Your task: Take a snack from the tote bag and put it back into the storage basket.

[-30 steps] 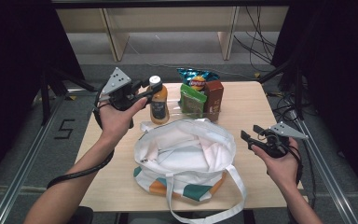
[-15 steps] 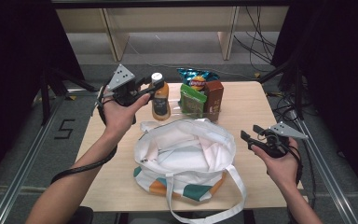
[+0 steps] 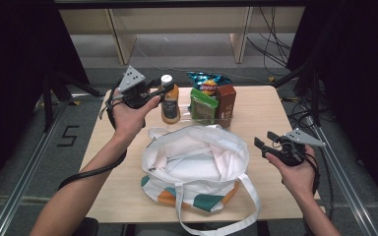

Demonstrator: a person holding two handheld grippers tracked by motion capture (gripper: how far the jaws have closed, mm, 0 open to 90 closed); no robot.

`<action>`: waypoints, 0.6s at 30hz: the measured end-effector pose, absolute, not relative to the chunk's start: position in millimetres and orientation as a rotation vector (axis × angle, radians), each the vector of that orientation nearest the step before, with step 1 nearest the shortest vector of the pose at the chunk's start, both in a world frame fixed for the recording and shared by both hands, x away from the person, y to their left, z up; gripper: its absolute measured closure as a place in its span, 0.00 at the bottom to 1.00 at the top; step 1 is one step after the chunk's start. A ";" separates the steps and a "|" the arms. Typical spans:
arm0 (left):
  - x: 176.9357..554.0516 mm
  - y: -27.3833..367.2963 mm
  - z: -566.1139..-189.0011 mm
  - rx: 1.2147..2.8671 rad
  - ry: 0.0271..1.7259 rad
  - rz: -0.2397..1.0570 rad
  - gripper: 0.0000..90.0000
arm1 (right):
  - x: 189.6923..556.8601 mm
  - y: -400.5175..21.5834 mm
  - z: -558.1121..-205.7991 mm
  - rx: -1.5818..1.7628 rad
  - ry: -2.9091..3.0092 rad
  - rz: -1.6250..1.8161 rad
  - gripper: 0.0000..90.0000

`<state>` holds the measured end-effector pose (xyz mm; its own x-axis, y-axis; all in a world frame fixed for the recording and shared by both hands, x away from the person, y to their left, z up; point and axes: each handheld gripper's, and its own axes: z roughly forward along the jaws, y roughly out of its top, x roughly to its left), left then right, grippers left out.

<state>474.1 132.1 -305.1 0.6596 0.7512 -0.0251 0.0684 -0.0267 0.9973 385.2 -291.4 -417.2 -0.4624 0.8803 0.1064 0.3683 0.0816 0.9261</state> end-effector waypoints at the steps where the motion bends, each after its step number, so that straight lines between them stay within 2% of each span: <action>1: 475.1 131.8 -305.5 1.520 0.711 0.626 0.65 | 385.0 -291.2 -417.2 1.231 1.873 1.371 0.46; 18: 488.5 124.3 -311.0 1.540 0.716 0.638 0.65 | 384.6 -291.8 -415.7 1.216 1.868 1.368 0.46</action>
<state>488.5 124.3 -311.0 0.6536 0.7568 -0.0128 0.0743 -0.0474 0.9961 384.6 -291.8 -415.7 -0.4615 0.8820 0.0950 0.3569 0.0866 0.9301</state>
